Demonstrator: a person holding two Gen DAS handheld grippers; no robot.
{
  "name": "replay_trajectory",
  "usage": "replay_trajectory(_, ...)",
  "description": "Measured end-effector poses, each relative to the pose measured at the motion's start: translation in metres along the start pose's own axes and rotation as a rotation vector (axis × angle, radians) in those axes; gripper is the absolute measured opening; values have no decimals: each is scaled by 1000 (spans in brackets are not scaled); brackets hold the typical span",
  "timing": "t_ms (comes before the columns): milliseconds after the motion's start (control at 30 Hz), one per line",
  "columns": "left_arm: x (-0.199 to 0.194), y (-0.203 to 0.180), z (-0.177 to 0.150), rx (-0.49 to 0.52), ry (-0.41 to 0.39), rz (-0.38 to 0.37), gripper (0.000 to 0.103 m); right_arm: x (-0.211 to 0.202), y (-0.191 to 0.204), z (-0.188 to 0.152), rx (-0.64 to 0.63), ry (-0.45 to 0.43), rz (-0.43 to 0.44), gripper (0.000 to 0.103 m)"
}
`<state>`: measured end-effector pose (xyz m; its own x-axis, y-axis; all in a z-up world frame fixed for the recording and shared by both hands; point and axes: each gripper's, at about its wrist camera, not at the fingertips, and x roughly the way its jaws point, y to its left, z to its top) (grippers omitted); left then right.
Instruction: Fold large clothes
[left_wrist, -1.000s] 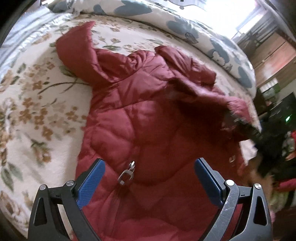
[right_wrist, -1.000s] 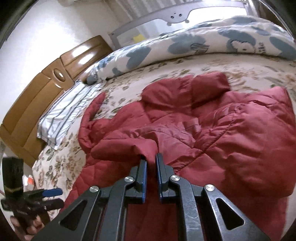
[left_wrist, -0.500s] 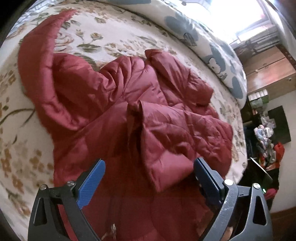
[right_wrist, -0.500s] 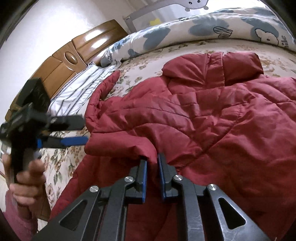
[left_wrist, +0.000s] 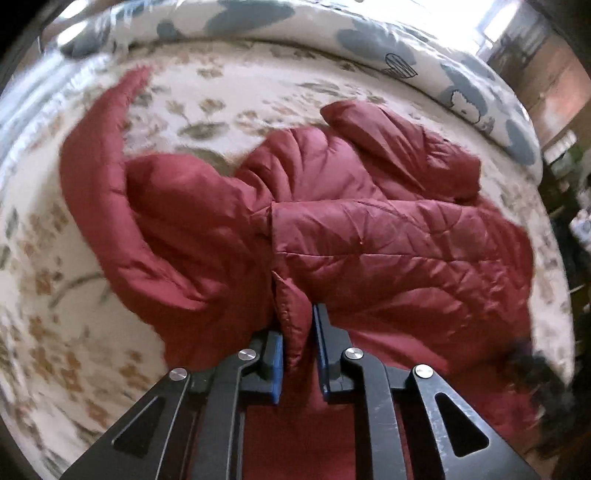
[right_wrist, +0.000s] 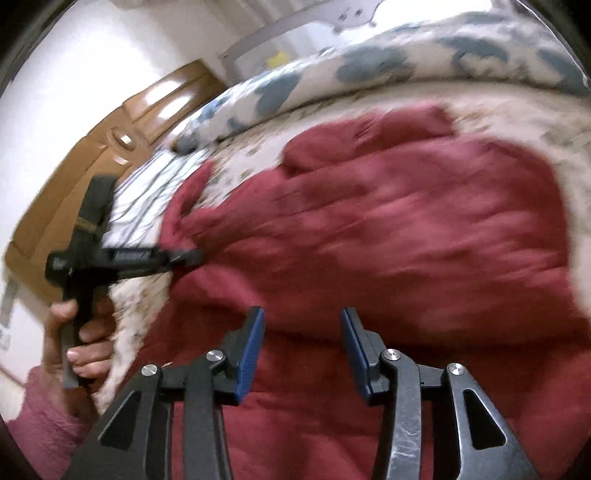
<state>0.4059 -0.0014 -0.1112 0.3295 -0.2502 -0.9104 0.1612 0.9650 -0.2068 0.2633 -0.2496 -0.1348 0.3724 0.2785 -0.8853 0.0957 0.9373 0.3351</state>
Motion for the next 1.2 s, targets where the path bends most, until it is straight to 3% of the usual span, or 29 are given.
replay_trajectory(67,5,-8,1,40,-7,27,14,-10,-17,11,7,-47,-95,48)
replay_trajectory(100,5,-11,0,54,-11,39,14,-10,-25,15,12,-47,-127,54)
replay_trajectory(200,8,-27,-6,103,-24,101,16,4,-47,22,27,-2,-201,56)
replay_trajectory(300,-1,-29,-12,97,-47,106,23,27,-65,16,51,76,-217,54)
replay_trajectory(400,-36,-24,-25,67,-126,125,23,32,-69,8,30,76,-226,54)
replay_trajectory(500,-63,-30,-28,52,-211,54,23,35,-68,5,26,71,-236,55)
replay_trajectory(600,-56,-53,-30,109,-190,1,24,36,-66,2,23,69,-240,56)
replay_trajectory(733,-9,-71,-29,157,-116,98,24,37,-69,3,17,68,-233,56)
replay_trajectory(833,31,-59,-28,137,-48,156,26,38,-71,1,14,65,-226,56)
replay_trajectory(967,46,-45,-28,106,-62,96,26,40,-67,0,-10,66,-244,56)
replay_trajectory(1200,52,-39,-27,113,-64,98,26,40,-68,1,0,68,-242,56)
